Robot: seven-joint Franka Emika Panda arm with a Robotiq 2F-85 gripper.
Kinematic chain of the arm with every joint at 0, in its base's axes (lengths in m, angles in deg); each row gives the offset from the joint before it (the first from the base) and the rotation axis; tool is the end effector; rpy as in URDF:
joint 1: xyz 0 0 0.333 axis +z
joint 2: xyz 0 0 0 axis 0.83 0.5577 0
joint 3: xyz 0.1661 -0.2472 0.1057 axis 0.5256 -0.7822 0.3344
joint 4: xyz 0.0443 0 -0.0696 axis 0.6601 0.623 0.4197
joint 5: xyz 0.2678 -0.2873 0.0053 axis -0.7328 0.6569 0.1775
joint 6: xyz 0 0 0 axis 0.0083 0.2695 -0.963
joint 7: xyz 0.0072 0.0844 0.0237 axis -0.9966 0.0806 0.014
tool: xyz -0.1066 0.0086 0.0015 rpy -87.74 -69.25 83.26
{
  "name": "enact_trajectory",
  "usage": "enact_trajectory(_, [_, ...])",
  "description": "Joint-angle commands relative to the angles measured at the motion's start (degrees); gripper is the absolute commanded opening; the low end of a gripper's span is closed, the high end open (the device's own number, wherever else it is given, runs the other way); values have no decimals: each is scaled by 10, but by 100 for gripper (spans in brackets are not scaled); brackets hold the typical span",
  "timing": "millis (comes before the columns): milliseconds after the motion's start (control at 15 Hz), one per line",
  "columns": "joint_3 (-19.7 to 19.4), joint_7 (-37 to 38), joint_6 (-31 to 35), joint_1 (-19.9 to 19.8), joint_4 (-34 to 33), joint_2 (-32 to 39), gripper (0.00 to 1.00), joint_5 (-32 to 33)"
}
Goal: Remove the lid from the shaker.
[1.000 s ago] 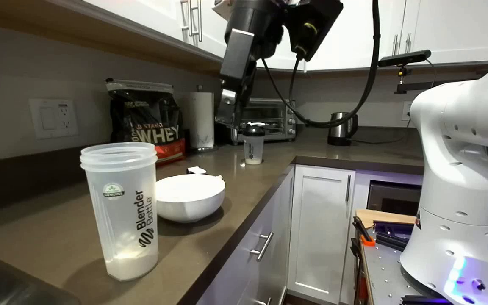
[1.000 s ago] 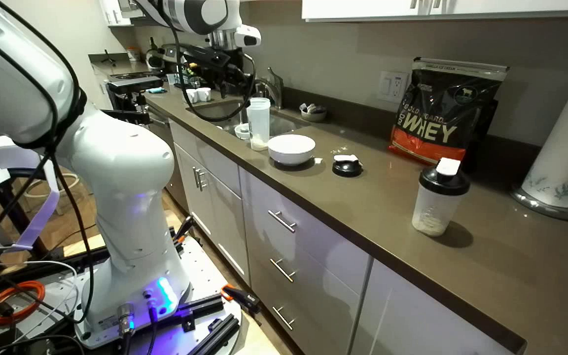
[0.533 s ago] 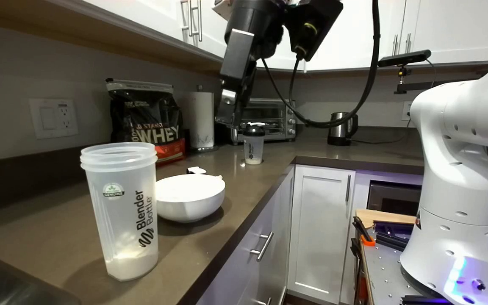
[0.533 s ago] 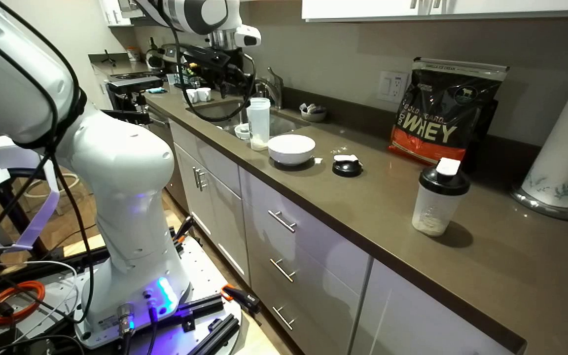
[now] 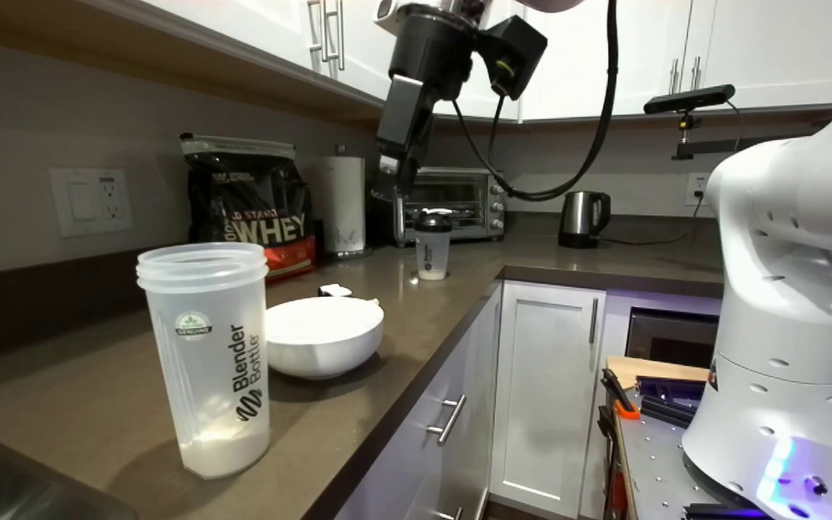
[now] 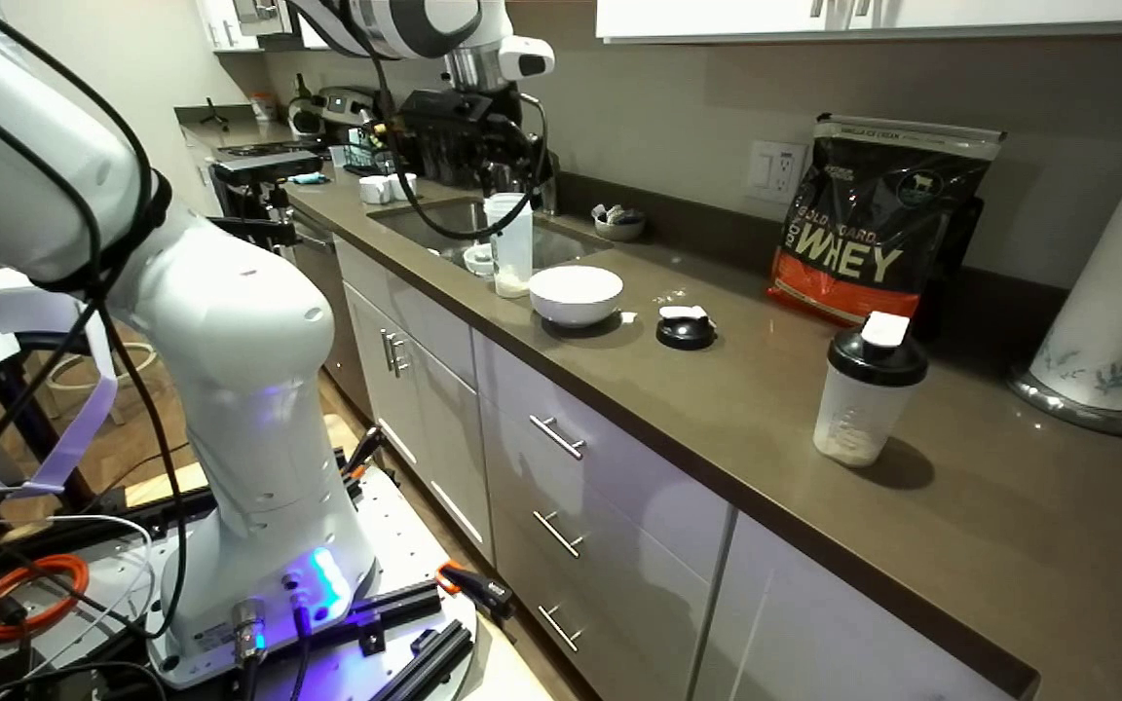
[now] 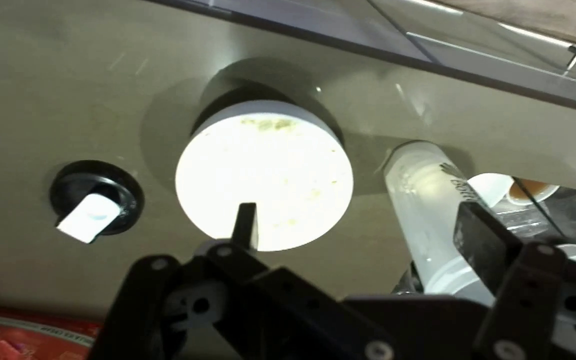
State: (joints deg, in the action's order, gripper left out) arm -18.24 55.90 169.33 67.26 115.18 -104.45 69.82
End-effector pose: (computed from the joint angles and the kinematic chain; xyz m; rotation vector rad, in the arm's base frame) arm 0.3685 0.1349 0.4809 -3.0192 -0.3348 -0.4376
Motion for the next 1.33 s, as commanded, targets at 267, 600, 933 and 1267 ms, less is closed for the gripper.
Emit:
enact_trajectory(267, [-89, -71, -6, -102, -26, 11, 100, 105])
enact_trajectory(600, [-157, -143, -9, -144, -90, 68, 100, 140])
enact_trajectory(933, [-195, -217, -22, -153, -153, 136, 100, 146])
enact_trajectory(1267, [-206, -232, -13, -160, -163, 154, 100, 130])
